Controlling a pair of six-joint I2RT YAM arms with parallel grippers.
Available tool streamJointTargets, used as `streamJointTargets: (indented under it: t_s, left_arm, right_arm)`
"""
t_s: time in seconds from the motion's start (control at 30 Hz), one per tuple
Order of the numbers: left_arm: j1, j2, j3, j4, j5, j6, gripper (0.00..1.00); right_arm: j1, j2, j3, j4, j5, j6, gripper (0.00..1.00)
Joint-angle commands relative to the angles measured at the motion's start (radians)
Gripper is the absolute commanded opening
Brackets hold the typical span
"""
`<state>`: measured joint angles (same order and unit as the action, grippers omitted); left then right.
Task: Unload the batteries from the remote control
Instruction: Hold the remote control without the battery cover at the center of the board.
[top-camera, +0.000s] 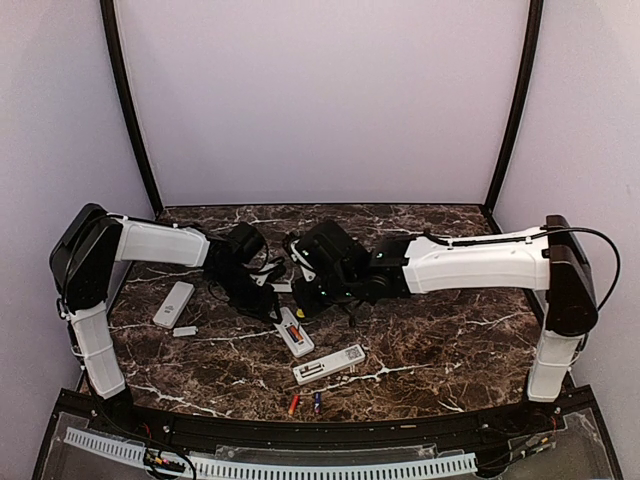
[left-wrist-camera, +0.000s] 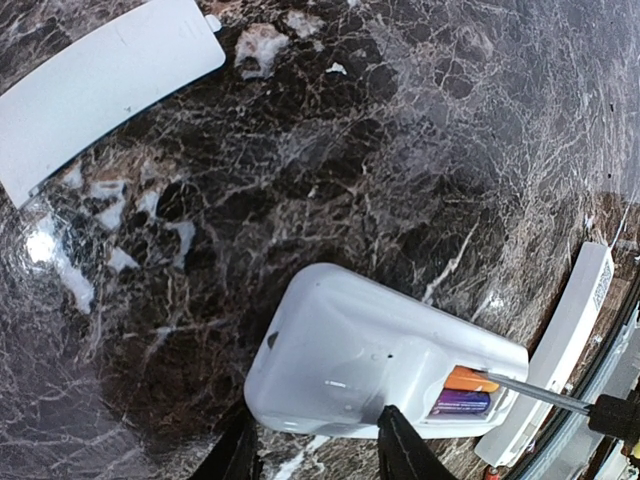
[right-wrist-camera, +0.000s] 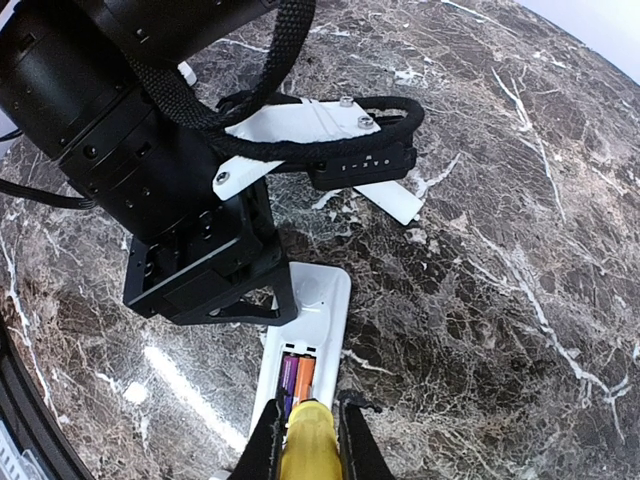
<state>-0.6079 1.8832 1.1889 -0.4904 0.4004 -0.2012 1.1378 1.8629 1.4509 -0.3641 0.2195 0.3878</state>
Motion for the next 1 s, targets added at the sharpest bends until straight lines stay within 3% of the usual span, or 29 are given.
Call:
streamJointTargets:
  t_s: [0.0,0.2,0.5,0.83,0.97]
  left_arm:
    - [-0.01,0.005,0.013,-0.028,0.0,0.014,0.39]
    - [-0.012,0.006,0.014,-0.028,0.004,0.016,0.38]
    - [-0.015,0.009,0.015,-0.031,0.005,0.017,0.38]
    - [-0.016,0.009,0.017,-0.032,0.006,0.017,0.37]
    - [-0.016,0.009,0.017,-0.033,0.006,0.016,0.37]
  right_arm:
    - [0.008,0.05,0.0,-0.051,0.027,0.036,0.0]
    - [-0.029,0.021,-0.052,-0.009,-0.031,0.137,0.0]
    - [-0.148,-0.09,-0.247,0.249,-0.291,0.281,0.0]
    - [-0.147,-0.156,-0.274,0.306,-0.347,0.273,0.0]
    - [-0.135,-0.156,-0.267,0.267,-0.295,0.265,0.0]
